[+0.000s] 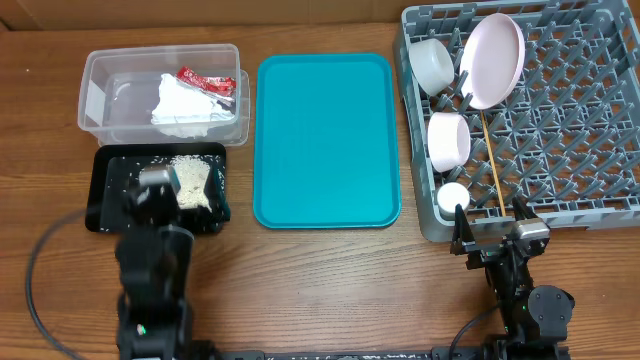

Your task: Sort waste into correct bins and load items into the dishwasher

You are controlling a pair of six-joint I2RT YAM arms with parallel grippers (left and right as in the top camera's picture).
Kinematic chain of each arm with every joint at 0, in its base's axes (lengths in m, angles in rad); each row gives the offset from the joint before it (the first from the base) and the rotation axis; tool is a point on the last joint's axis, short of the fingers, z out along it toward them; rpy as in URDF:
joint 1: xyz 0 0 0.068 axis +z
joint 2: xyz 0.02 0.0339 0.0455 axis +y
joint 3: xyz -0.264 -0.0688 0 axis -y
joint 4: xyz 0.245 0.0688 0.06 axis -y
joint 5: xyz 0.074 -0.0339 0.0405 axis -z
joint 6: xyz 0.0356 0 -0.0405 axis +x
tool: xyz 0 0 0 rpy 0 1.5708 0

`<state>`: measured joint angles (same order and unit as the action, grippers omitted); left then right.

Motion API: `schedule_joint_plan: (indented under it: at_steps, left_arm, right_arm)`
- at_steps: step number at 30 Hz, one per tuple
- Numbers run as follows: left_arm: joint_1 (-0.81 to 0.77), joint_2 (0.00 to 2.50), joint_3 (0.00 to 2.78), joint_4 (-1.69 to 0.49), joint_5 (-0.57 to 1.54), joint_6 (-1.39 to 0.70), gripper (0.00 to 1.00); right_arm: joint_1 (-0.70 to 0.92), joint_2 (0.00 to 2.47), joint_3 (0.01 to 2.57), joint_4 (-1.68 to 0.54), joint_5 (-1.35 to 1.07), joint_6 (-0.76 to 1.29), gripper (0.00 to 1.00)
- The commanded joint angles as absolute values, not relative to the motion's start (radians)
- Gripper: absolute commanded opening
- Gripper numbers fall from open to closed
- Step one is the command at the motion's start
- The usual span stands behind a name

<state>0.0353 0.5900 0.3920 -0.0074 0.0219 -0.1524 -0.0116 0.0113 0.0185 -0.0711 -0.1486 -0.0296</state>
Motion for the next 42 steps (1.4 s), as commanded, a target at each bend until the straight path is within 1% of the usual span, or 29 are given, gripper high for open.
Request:
schedule_joint_plan:
  at_steps: [1,11,15,17,18,42]
  left_arm:
    - [0.039,0.417,0.208,0.112,0.027,-0.135,1.00]
    - [0.039,0.139,0.006,0.131,0.011,-0.133,1.00]
    - [0.039,0.068,0.004,0.026,-0.005,-0.118,1.00]
    - [0.039,0.026,0.004,-0.073,-0.004,-0.107,1.00]
    - [0.039,0.012,0.005,-0.076,-0.001,-0.097,1.00]
    - [0.035,0.005,0.005,-0.078,0.000,-0.112,1.00]
  right_arm:
    - [-0.006,0.003,0.008,-0.067,-0.135,-0.027,1.00]
    - [-0.006,0.003,0.008,-0.067,-0.135,-0.027,1.00]
    - [-0.006,0.003,0.008,-0.067,-0.135,-0.027,1.00]
    - [-0.006,0.003,0.008,-0.067,-0.135,-0.027,1.00]
    - [-0.006,0.003,0.008,-0.067,-0.134,-0.027,1.00]
    - [-0.006,0.003,0.008,-0.067,-0.135,-0.027,1.00]
